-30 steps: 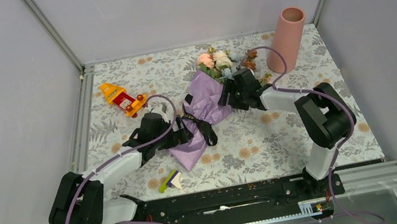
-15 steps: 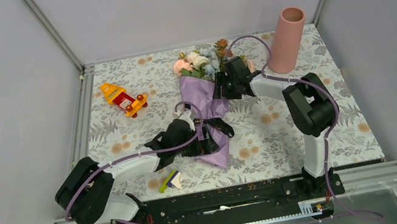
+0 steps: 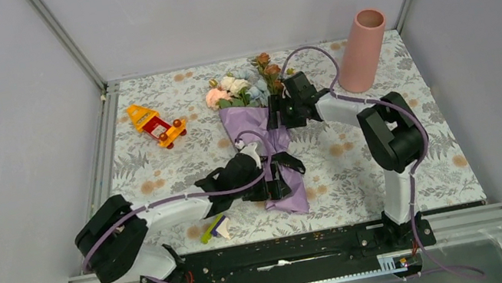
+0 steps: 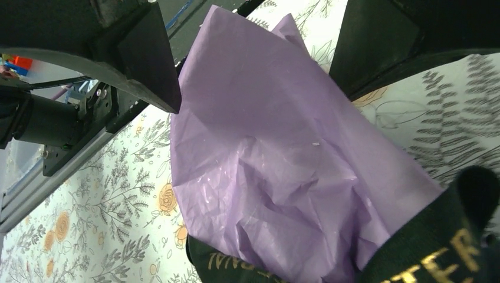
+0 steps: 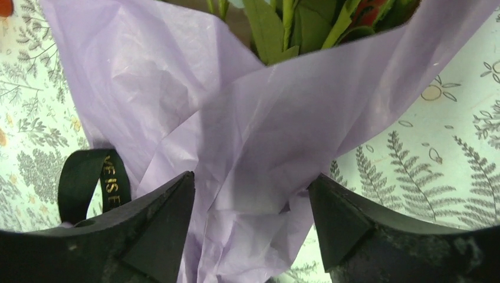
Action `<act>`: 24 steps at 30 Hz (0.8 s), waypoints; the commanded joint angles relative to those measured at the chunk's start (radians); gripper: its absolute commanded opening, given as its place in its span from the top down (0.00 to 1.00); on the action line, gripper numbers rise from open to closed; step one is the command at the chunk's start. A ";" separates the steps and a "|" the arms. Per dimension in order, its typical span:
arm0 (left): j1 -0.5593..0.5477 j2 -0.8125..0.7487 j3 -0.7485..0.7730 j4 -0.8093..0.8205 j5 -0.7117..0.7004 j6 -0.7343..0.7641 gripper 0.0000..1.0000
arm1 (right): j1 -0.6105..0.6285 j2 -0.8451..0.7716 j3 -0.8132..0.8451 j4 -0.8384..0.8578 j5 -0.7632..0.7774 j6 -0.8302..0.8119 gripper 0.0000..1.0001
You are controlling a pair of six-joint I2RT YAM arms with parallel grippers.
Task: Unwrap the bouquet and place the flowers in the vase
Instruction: Move the fake flower to the center of the board.
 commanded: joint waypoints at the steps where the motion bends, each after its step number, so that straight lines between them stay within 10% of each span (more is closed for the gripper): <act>1: 0.002 -0.122 0.050 -0.070 -0.118 0.026 0.01 | -0.002 -0.132 -0.004 -0.084 -0.043 -0.064 0.19; 13: 0.168 -0.417 0.120 -0.445 -0.156 0.160 0.01 | -0.053 -0.579 -0.149 -0.276 -0.066 -0.141 0.07; 24: 0.413 -0.349 0.126 -0.286 0.118 0.242 0.03 | -0.051 -0.890 -0.462 -0.277 -0.268 0.019 0.20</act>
